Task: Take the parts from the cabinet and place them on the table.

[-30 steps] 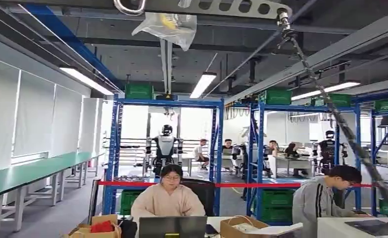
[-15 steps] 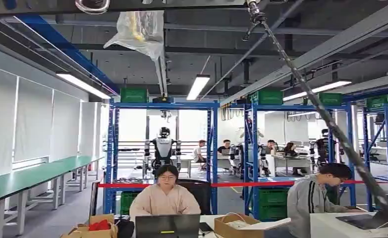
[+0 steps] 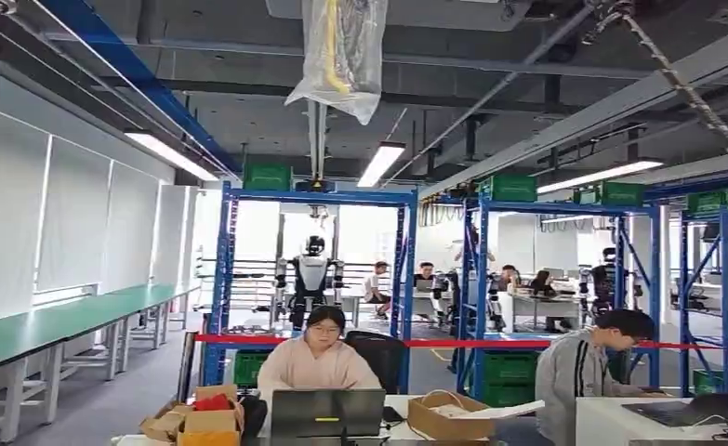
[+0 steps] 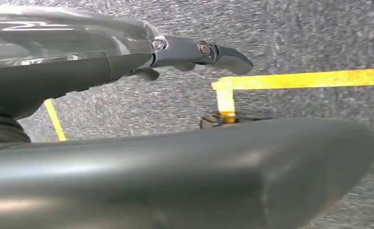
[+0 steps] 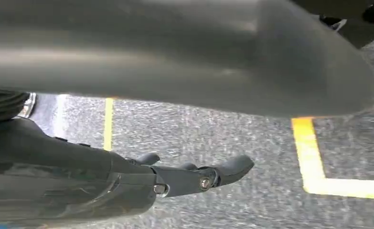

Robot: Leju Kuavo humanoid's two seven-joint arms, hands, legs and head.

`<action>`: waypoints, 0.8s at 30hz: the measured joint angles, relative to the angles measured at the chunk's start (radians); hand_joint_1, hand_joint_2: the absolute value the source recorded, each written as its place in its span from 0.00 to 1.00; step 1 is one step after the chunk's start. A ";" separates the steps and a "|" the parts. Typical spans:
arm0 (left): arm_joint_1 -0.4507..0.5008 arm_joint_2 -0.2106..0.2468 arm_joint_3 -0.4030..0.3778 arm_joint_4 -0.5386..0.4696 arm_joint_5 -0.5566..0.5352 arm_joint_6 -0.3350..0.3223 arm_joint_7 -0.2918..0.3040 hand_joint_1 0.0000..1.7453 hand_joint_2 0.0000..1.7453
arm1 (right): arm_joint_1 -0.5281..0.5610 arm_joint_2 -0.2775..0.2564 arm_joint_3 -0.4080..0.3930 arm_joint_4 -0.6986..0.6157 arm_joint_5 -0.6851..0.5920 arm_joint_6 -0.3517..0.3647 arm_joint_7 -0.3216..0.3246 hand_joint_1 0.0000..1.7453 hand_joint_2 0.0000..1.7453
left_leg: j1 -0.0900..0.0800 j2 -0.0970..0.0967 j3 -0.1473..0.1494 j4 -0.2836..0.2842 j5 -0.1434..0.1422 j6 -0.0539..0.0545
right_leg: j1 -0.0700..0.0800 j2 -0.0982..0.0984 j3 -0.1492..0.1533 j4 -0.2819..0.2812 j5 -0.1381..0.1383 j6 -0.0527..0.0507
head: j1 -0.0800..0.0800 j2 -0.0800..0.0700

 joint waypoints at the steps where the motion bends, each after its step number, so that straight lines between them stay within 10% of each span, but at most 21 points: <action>1: 0.000 0.000 0.000 0.000 0.001 0.000 0.000 0.00 0.00 | -0.001 0.000 0.000 0.000 0.001 0.000 0.000 0.00 0.00 | -0.002 -0.001 -0.006 0.000 0.007 -0.001 | 0.003 0.001 0.068 -0.097 0.025 -0.010 | 0.000 0.000; 3: 0.000 0.000 0.000 0.000 0.001 0.000 -0.001 0.00 0.00 | -0.003 0.000 0.000 0.000 0.002 0.000 0.000 0.00 0.00 | -0.007 0.000 -0.015 0.003 0.018 -0.008 | 0.016 0.004 0.168 -0.255 0.026 -0.029 | 0.000 0.000; 7: 0.002 0.002 0.000 0.000 0.006 0.000 -0.003 0.00 0.00 | -0.002 0.001 0.000 0.004 0.006 0.000 0.002 0.00 0.00 | -0.001 -0.002 -0.040 0.003 0.036 -0.027 | 0.010 0.003 0.156 -0.283 0.049 -0.047 | 0.001 0.000; 11: 0.004 0.002 0.000 0.000 0.007 0.000 -0.006 0.00 0.00 | -0.002 0.001 0.000 0.004 0.008 -0.003 0.002 0.00 0.00 | 0.008 -0.005 -0.112 0.236 -0.157 -0.047 | 0.012 -0.005 0.108 -0.269 0.068 -0.063 | 0.002 0.000; 14: 0.003 0.003 0.000 0.000 0.007 0.000 -0.007 0.00 0.00 | -0.004 0.001 -0.002 0.004 0.008 -0.005 0.002 0.00 0.00 | 0.015 -0.005 -0.090 0.297 -0.132 -0.058 | 0.010 -0.007 0.058 -0.234 0.078 -0.059 | 0.002 0.000; 16: 0.001 0.004 0.000 0.000 0.007 -0.004 -0.010 0.00 0.00 | -0.005 0.002 -0.005 0.004 0.008 -0.005 0.002 0.00 0.00 | 0.020 -0.005 0.004 0.164 -0.070 -0.064 | 0.006 -0.007 0.026 -0.206 0.082 -0.053 | 0.002 0.000; 18: -0.004 0.004 0.000 0.000 0.007 -0.008 -0.015 0.00 0.00 | -0.007 0.001 -0.008 0.004 0.009 -0.005 0.005 0.00 0.00 | 0.021 -0.008 0.083 0.035 -0.081 -0.062 | 0.010 -0.007 -0.005 -0.172 0.083 -0.042 | 0.002 0.000; 22: -0.002 0.002 0.000 0.000 0.006 -0.010 -0.021 0.00 0.00 | -0.002 -0.003 -0.012 0.006 0.011 -0.005 0.025 0.00 0.00 | 0.021 -0.005 0.059 0.029 -0.069 -0.031 | 0.008 -0.003 -0.024 -0.168 0.107 -0.014 | 0.002 0.000; 24: -0.005 0.002 0.000 0.000 0.006 -0.010 -0.022 0.00 0.00 | -0.004 -0.003 -0.015 0.007 0.011 -0.005 0.035 0.00 0.00 | 0.020 -0.001 0.042 0.030 -0.051 -0.014 | 0.001 0.000 -0.039 -0.115 0.020 -0.002 | 0.001 0.000</action>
